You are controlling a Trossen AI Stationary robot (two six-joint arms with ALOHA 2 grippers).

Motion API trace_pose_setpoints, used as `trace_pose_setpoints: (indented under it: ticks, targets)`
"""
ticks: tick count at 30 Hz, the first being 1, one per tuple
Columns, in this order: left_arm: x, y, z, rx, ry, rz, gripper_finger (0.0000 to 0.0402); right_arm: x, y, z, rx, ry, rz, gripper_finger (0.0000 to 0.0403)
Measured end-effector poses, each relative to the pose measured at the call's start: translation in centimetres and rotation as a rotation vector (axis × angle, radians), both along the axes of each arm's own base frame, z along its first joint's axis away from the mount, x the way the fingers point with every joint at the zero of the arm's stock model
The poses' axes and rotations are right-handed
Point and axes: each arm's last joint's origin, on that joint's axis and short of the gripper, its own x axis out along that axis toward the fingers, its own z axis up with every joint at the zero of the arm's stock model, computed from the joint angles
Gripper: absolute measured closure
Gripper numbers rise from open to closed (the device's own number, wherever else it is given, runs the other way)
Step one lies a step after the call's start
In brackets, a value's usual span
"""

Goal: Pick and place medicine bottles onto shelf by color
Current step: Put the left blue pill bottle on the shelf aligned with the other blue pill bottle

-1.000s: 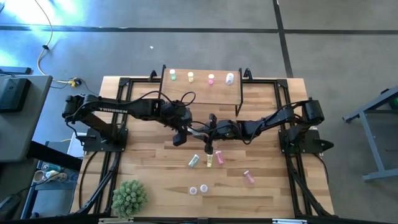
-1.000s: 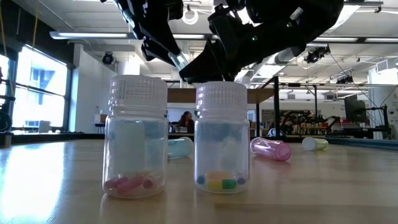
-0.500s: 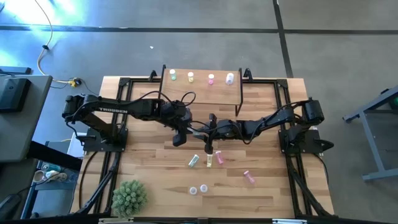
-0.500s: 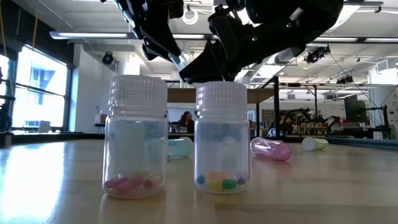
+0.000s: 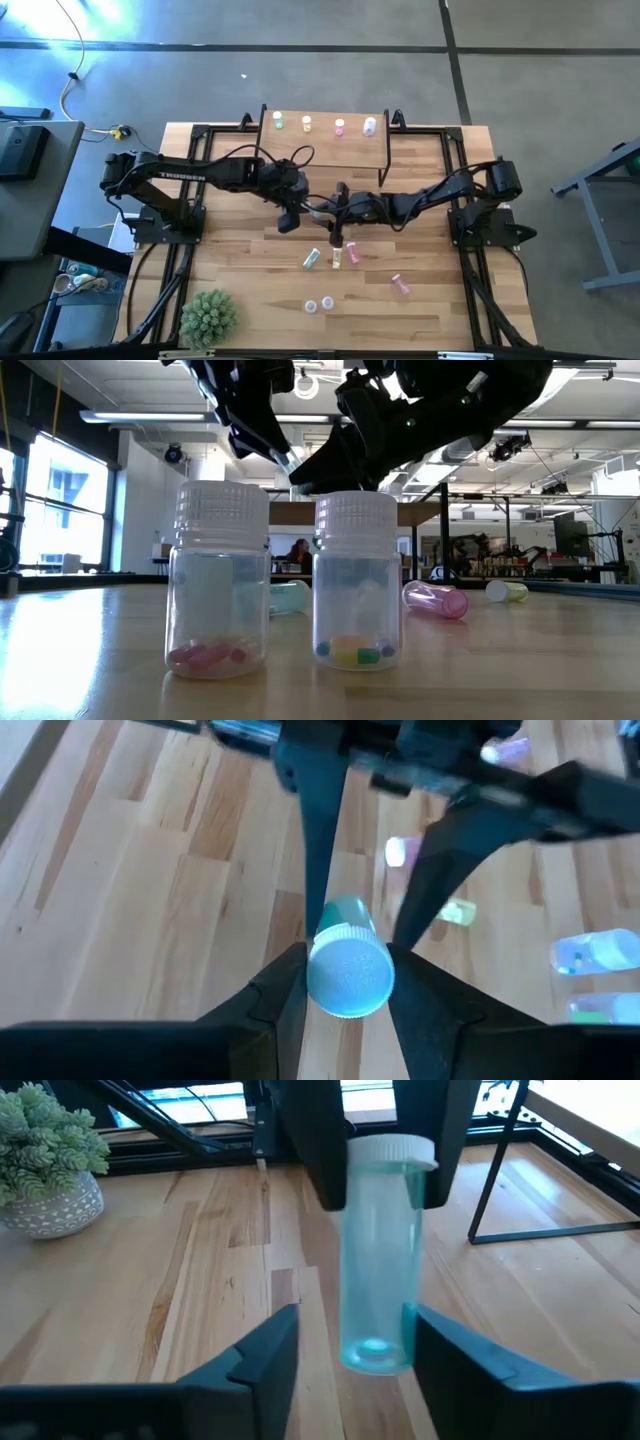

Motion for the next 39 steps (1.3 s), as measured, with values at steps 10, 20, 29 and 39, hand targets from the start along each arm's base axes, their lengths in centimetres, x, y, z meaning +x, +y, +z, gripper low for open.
trace_pose_setpoints:
  ticks: [10,20,29,39]
  targets:
    - [-1.4,2.3,2.1,0.083,0.136,0.073,0.0288,-2.5,-1.6,3.2,0.021,0.081,-0.053,0.0175]
    - [-4.2,7.1,7.7,0.235,0.222,0.285,0.0288,-4.6,-2.4,5.8,0.031,0.092,-0.081,0.0176]
    - [-8.2,12.5,11.4,0.221,0.184,0.546,0.0288,-4.7,-2.6,5.8,0.038,0.096,-0.088,0.0176]
    - [-8.3,15.3,9.8,0.059,0.313,0.592,0.0288,-4.7,-2.6,5.8,0.038,0.097,-0.088,0.0175]
